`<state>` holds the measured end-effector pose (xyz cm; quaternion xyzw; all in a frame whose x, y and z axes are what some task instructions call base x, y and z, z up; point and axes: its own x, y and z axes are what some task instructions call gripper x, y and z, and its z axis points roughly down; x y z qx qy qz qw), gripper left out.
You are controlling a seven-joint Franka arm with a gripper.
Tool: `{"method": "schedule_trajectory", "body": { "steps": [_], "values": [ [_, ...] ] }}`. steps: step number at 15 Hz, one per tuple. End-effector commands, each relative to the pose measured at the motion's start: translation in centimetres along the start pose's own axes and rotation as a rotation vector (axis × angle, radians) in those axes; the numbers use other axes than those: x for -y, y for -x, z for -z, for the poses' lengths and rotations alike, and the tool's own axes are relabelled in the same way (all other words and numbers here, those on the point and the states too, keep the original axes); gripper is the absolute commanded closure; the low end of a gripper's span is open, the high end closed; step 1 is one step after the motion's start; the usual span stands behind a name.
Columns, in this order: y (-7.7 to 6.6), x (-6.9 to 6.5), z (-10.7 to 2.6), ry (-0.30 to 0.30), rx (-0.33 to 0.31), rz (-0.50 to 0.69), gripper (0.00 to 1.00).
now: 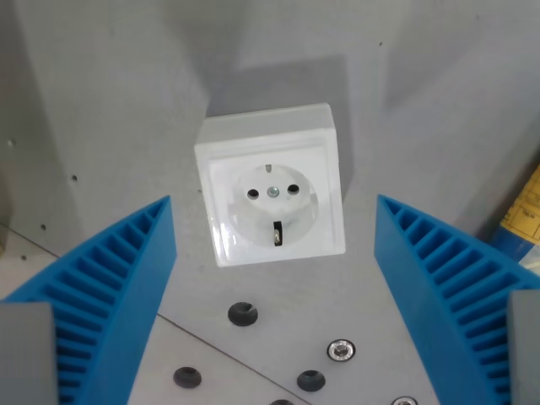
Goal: Move above the white socket
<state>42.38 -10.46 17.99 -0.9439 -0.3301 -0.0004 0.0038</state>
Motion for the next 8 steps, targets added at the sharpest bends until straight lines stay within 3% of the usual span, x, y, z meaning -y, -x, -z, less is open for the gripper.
{"method": "schedule_trajectory", "body": {
  "steps": [1, 8],
  "values": [
    [0.91, -0.05, -0.65, 0.015, -0.148, 0.093, 0.00],
    [1.37, -0.03, -1.01, 0.018, -0.159, 0.079, 0.00]
  ]
}}
